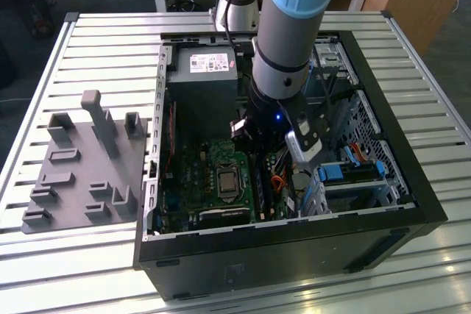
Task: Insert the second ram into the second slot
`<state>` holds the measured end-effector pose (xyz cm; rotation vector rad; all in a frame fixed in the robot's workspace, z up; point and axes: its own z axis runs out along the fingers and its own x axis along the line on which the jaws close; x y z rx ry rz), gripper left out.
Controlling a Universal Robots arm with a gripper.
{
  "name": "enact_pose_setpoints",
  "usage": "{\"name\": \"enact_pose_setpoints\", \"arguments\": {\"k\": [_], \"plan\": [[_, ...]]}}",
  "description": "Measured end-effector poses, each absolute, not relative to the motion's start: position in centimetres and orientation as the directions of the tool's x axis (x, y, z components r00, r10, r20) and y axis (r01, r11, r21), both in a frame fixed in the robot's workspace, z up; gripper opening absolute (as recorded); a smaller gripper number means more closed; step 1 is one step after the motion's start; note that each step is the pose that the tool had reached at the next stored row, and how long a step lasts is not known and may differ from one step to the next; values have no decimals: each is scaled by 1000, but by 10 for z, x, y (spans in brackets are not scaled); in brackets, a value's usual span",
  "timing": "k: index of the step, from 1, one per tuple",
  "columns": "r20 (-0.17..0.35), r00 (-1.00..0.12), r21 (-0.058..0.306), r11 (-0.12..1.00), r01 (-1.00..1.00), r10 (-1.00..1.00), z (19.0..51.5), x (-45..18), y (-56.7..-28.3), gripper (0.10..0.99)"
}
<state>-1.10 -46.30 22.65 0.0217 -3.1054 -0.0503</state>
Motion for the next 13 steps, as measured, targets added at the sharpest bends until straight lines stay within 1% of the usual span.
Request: {"name": "enact_pose_setpoints", "arguments": {"k": [13], "plan": [[39,-999,33,999,-13,-14,223,-10,-462,122]]}}
